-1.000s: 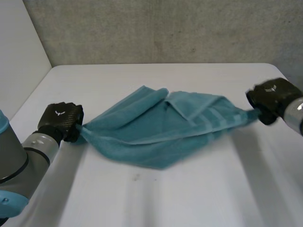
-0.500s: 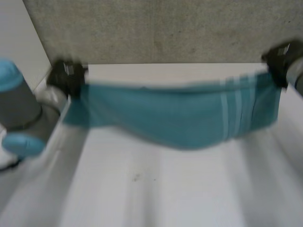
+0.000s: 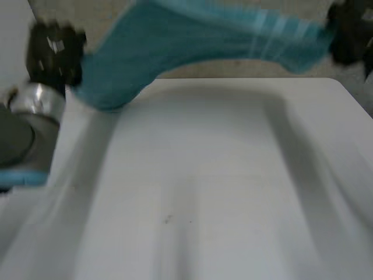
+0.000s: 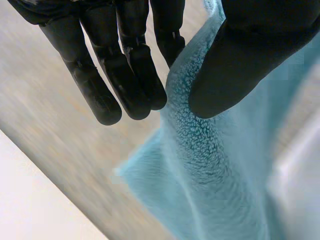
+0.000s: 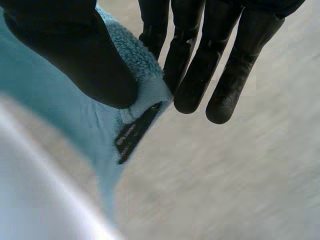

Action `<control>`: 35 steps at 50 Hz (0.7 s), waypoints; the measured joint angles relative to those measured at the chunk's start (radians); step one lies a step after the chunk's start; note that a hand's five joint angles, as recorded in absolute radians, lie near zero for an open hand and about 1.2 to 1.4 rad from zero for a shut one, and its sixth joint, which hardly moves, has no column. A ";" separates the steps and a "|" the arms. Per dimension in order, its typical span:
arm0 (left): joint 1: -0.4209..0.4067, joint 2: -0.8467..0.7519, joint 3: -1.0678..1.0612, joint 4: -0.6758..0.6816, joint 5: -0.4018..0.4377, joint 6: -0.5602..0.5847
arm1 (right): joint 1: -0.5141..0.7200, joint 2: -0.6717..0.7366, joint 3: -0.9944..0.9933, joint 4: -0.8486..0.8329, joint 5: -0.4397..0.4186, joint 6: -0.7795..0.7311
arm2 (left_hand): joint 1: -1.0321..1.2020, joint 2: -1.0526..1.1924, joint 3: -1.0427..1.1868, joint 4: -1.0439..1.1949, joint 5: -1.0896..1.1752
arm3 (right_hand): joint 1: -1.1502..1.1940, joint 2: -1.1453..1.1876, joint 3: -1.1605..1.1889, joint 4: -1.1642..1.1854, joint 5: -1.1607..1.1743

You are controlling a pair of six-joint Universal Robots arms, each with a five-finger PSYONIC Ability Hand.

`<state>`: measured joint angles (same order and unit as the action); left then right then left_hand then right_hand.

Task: Fold the laundry

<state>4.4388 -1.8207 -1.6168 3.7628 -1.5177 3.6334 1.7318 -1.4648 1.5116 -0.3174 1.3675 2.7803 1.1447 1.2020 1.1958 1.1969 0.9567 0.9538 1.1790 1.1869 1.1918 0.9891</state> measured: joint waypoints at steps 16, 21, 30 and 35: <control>-0.120 -0.036 -0.390 -0.198 -0.013 -0.004 | -0.101 0.155 0.300 0.017 -0.042 -0.078 | 0.000 0.000 0.000 0.000 0.000 | 0.000 0.000 0.000 0.000 -0.001; -0.137 -0.004 -0.380 -0.352 -0.011 -0.008 | -0.160 0.150 0.283 0.017 -0.031 -0.103 | 0.000 0.000 0.000 0.000 0.000 | 0.000 0.000 0.000 0.000 0.000; -0.085 0.068 -0.303 -0.445 0.004 -0.002 | -0.211 0.151 0.265 0.017 -0.013 -0.113 | -0.867 -0.838 -0.832 -0.836 -0.779 | 0.000 0.000 0.000 0.000 0.000; 0.005 0.063 -0.252 -0.434 0.035 0.003 | -0.209 0.168 0.268 0.017 -0.013 -0.113 | -0.929 -0.966 -0.955 -0.965 -0.906 | 0.000 0.000 0.000 0.000 0.000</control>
<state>4.4436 -1.7576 -1.8684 3.3291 -1.4824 3.6365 1.5231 -1.2969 1.7795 -0.3003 1.3544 2.6675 0.2160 0.2359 0.2406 0.2319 0.0511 0.9538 1.1790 1.1868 1.1921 0.9891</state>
